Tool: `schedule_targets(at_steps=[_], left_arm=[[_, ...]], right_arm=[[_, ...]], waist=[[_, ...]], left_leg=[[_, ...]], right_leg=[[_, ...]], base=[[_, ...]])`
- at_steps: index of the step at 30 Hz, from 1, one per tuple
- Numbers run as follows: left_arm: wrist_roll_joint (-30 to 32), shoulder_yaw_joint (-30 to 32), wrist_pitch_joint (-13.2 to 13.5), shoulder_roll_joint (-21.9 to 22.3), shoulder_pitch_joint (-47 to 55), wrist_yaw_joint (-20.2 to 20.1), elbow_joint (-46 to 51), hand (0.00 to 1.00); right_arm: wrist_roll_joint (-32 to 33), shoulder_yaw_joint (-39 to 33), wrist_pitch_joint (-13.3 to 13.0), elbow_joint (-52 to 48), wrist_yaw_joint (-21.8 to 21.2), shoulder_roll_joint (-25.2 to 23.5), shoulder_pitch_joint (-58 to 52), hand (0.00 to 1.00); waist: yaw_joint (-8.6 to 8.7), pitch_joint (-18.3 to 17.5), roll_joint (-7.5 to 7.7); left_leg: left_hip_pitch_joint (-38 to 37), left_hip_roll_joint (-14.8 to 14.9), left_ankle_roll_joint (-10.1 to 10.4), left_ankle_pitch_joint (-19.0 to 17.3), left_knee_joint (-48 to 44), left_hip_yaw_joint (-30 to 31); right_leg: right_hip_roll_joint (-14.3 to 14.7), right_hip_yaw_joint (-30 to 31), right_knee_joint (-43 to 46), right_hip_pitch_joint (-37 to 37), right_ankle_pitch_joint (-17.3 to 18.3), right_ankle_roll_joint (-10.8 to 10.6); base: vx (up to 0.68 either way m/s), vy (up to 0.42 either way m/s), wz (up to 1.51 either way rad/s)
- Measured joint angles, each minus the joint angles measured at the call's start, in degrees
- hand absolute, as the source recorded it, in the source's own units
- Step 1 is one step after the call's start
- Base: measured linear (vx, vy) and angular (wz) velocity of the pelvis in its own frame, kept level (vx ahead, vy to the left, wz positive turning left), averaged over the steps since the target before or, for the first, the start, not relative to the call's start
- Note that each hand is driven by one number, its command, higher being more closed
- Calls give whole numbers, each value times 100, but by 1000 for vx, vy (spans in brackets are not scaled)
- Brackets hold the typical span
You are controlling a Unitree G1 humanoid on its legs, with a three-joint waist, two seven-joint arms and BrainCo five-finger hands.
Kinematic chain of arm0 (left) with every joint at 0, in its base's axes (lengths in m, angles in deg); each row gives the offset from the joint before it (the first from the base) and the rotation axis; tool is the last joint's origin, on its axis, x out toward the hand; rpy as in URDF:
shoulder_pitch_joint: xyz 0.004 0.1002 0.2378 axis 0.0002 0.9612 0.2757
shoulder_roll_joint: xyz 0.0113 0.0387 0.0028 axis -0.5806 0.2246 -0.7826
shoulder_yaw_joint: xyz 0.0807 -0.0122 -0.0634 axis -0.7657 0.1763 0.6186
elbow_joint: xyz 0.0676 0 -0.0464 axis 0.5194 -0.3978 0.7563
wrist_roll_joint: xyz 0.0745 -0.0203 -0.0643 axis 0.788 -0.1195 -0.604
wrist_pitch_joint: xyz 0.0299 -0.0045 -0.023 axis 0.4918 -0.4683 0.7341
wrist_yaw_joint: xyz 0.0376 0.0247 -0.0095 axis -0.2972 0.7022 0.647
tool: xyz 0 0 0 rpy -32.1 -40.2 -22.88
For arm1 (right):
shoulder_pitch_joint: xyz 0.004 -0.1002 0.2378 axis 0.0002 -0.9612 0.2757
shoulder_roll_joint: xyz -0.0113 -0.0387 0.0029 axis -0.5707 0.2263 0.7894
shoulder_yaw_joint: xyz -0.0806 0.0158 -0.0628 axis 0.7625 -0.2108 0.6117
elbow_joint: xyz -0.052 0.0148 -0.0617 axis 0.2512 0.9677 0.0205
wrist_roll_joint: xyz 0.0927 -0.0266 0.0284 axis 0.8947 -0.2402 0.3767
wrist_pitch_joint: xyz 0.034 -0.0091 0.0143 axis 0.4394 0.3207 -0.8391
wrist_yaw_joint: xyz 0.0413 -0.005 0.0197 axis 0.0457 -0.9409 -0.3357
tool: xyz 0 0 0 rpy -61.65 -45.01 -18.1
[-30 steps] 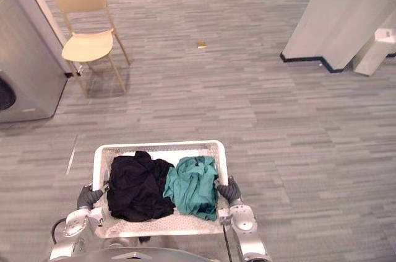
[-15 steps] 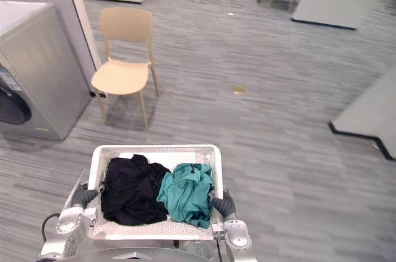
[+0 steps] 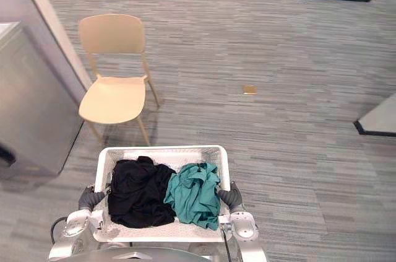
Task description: Pick up the laundry basket with both hands and put the clothes into the washing machine.
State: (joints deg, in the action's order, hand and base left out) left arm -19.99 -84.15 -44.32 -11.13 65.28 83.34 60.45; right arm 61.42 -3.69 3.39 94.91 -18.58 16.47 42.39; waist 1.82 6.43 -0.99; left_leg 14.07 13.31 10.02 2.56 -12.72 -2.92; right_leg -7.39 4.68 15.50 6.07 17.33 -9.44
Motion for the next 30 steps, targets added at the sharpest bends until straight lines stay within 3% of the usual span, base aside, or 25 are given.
schedule_targets(at_steps=[1, 2, 3, 5, 7, 9, 11, 12, 14, 15, 17, 18, 19, 20, 21, 22, 23, 25, 27, 28, 30], left_arm=[[2, -2, -26, -152, -26, 0, -16, 100], [9, -32, -34, -299, -45, 0, -18, 100], [9, -42, -33, -345, -83, -3, -17, 100], [7, -35, -35, -410, -80, -1, -17, 100], [5, -19, -36, -492, -36, 1, -15, 100], [2, 36, -36, -630, -21, 4, 7, 100], [0, 93, -36, -690, -20, 7, 53, 100], [0, 126, -36, -683, -20, 7, 86, 100], [0, 209, -36, -676, -23, 6, 134, 100], [-1, 260, -36, -673, -33, 6, 169, 100], [0, 258, -36, -618, -47, 6, 197, 100], [0, 259, -36, -606, -48, 5, 197, 100], [-1, 261, -46, -491, -34, 6, 196, 100], [0, 274, -48, -301, 13, 10, 206, 100], [-1, 299, -47, -233, 61, 13, 238, 100], [-1, 360, -54, -162, -7, 9, 278, 100], [-11, 482, -52, -40, 6, 9, 319, 100], [-76, 449, -51, 110, 72, 10, 318, 100], [-78, 429, -50, 134, 65, 9, 319, 100], [-78, 428, -49, 128, 61, 8, 342, 100], [-77, 428, -49, 116, 63, 8, 435, 100]], right_arm=[[-8, 12, 30, 194, -9, -167, 29, 100], [-11, 9, 38, 235, -8, -310, -24, 100], [-11, 10, 52, 257, -9, -340, -25, 100], [4, 55, 83, 258, -3, -374, 76, 100], [19, 150, 100, 290, 4, -378, 190, 100], [39, 277, 99, 286, 5, -380, 334, 100], [49, 319, 100, 283, 3, -388, 484, 100], [64, 374, 102, 278, 4, -378, 563, 100], [104, 380, 109, 276, 4, -351, 666, 100], [103, 382, 110, 273, -4, -345, 722, 100], [103, 376, 126, 162, 0, -334, 723, 100], [104, 374, 134, 89, 1, -323, 720, 100], [104, 376, 135, -48, 5, -262, 714, 100], [106, 392, 142, -196, 11, -68, 677, 100], [106, 405, 144, -246, 10, -42, 680, 100], [111, 404, 156, -426, 18, -6, 682, 100], [140, 414, 164, -619, 51, 54, 675, 100], [234, 388, 162, -896, 97, 167, 675, 100], [239, 364, 146, -1063, 114, 213, 686, 100], [266, 366, 129, -1064, 114, 213, 698, 100], [291, 367, 126, -1059, 114, 231, 710, 100]], waist=[[-9, -184, 344], [57, -231, 495], [57, -230, 511], [24, -167, 429], [9, -141, 410], [-11, -108, 384], [-35, -58, 315], [-26, -16, 252], [-23, 33, 238], [2, 61, 254], [-6, 58, 357], [-11, 99, 407], [-33, 221, 228], [-62, 247, -133], [-119, 260, -249], [-31, 346, -193], [-86, 394, -148], [-199, 403, -130], [-174, 447, -32], [-173, 412, 30], [-154, 347, -21]], left_leg=[[69, -317, -144, -113, -319, -173], [64, -485, -321, -323, -534, -254], [25, -531, -407, -429, -623, -301], [-483, -754, -743, -742, -514, -524], [-938, -876, -868, -821, -273, -597], [-1487, -1010, -982, -891, 141, -713], [-1852, -1077, -1044, -930, 441, -860], [-2042, -1104, -1046, -934, 598, -944], [-2093, -1121, -1019, -950, 646, -994], [-2112, -1145, -990, -967, 679, -1011], [-2178, -1286, -824, -1170, 644, -1010], [-2226, -1318, -801, -1299, 542, -1002], [-2206, -1128, -738, -1700, 183, -1008], [-2251, -726, -543, -2008, -64, -1056], [-2297, -606, -495, -2029, -329, -1059], [-1749, -444, -545, -2013, -1636, -940], [-1102, -226, -591, -1684, -3005, -834], [-597, -134, -499, -1636, -3842, -659], [-499, -119, -561, -1635, -3282, -730], [-534, -118, -606, -1595, -2518, -764], [-597, -139, -560, -1371, -1265, -727]], right_leg=[[-316, 136, 372, -213, -51, -24], [-482, 176, 1003, -503, -403, 119], [-507, 233, 1323, -648, -666, 213], [-647, 259, 2683, -1260, -1884, 674], [-577, 195, 3519, -1570, -1662, 710], [-296, -214, 3910, -1898, -1052, 665], [47, -806, 3429, -2176, -577, 674], [198, -1377, 2448, -2191, -506, 741], [304, -1688, 1436, -2154, -610, 741], [371, -1748, 658, -2114, -859, 712], [298, -1540, -598, -1944, -1886, 641], [247, -1486, -620, -1851, -2114, 656], [366, -1521, -525, -1777, -2287, 940], [670, -1686, -413, -1605, -2095, 1008], [731, -1702, -97, -1591, -1876, 1056], [732, -1676, 69, -1482, -1438, 1142], [753, -1704, 37, -1315, -1442, 1255], [757, -1742, -187, -1005, -1423, 1274], [683, -1805, -492, -613, -1429, 1278], [664, -1802, -613, -526, -1432, 1274], [667, -1822, -683, -533, -1420, 1246]], base=[[459, 512, -42], [445, 490, -21], [436, 510, 0], [406, 500, -12], [320, 367, -7], [283, 261, -11], [276, 155, -23], [295, 116, -21], [215, 61, -15], [201, 6, -5], [282, -40, 3], [256, -134, 3], [218, -186, -4], [305, -198, -9], [359, -181, 23], [392, -207, 30], [303, -204, 24], [311, -174, -6], [307, -134, 10], [256, -95, 0], [243, -29, -2]])
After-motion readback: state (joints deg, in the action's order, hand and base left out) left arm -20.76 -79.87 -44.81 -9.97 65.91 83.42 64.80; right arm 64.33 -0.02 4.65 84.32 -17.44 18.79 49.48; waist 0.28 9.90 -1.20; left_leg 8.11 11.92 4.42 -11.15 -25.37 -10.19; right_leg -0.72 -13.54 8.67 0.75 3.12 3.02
